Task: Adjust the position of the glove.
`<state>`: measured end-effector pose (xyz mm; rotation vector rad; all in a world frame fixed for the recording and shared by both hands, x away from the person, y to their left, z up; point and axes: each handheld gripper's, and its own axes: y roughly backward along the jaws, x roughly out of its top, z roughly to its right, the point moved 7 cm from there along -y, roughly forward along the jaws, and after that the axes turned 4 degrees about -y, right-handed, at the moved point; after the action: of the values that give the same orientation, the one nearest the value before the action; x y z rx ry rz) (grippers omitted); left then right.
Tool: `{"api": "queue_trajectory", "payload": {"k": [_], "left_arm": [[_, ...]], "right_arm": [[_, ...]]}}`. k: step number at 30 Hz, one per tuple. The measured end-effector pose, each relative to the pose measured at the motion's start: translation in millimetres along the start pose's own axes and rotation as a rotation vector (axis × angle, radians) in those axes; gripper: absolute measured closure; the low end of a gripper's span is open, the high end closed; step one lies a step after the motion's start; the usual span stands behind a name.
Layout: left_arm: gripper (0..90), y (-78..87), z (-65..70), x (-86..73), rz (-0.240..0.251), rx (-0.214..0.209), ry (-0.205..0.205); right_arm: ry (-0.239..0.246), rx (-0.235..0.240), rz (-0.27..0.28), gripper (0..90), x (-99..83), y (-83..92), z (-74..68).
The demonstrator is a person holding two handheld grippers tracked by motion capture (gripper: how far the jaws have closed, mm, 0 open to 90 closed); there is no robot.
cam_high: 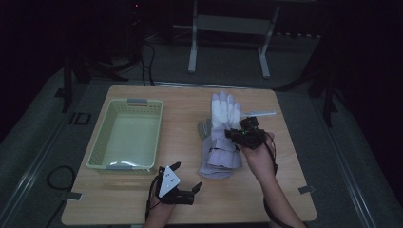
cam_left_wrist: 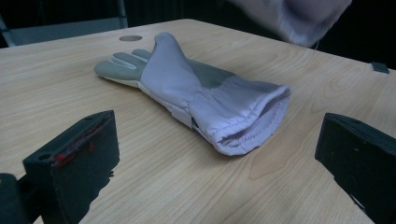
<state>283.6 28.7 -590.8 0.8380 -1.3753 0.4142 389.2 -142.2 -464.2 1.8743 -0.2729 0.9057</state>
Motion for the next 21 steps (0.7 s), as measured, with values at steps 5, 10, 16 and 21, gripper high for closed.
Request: {"api": "queue_trajectory", "payload": {"k": [5,10,16,21], "left_arm": [[0.0,0.0,0.5,0.0,0.000,-0.003,-0.001],[0.0,0.0,0.5,0.0,0.001,-0.007,0.001],[0.0,0.0,0.8,0.0,0.000,-0.007,-0.004],[0.0,-0.1,1.2,0.1,0.003,-0.008,-0.003]], "right_arm": [[0.010,-0.022,-0.055,80.6,-11.5,-24.5,-2.8],[0.004,-0.042,-0.105,80.5,-20.0,-44.8,1.0],[-0.007,-0.061,-0.151,80.2,-29.0,-68.2,2.3],[-0.021,-0.082,-0.173,79.8,-36.8,-80.1,7.7]]}}
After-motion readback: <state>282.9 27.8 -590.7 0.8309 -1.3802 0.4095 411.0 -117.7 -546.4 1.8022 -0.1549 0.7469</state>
